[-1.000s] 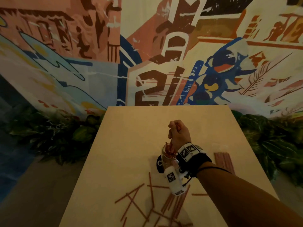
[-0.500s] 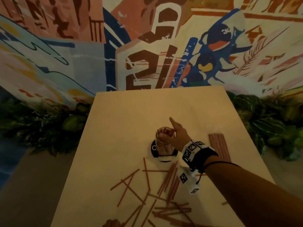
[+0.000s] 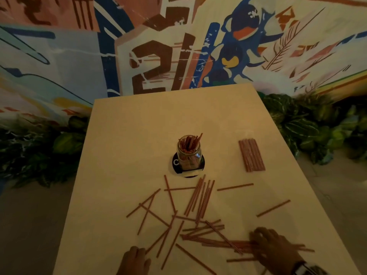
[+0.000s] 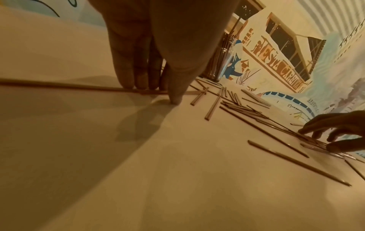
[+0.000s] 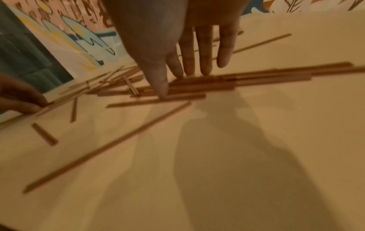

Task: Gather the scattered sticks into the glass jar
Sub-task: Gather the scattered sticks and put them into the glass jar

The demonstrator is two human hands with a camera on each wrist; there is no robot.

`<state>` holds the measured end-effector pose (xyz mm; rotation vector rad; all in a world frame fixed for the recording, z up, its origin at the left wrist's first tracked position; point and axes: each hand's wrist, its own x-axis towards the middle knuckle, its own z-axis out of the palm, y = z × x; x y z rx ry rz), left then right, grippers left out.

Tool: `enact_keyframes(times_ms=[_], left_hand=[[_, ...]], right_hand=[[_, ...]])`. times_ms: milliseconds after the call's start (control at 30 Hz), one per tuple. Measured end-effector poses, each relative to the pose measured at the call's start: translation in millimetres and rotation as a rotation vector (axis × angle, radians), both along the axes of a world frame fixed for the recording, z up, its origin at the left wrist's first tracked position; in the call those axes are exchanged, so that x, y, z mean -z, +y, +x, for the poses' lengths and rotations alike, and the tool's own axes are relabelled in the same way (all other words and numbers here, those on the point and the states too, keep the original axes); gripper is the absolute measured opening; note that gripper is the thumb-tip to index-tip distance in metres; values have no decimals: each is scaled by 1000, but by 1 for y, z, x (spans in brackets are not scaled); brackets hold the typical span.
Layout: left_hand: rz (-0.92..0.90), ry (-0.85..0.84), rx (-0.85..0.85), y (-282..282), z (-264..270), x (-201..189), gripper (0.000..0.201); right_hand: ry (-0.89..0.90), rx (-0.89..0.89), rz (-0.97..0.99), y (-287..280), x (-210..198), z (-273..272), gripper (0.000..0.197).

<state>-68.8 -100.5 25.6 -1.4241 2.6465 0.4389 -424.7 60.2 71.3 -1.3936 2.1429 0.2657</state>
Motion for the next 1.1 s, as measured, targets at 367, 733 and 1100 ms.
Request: enact_keyframes(times_ms=[367,733,1100], left_hand=[[180,-252,-12,10,-20,-12,31],[246,-147,-351,-14,-47,-60,35],[411,-67,-521,-29,-83,-67,50]], right_hand=[[131,-227,67,-40,3,12,24],[-169,-11,18,-85,-22,-7,37],[-449,675,-124,-148,-10,46,49]])
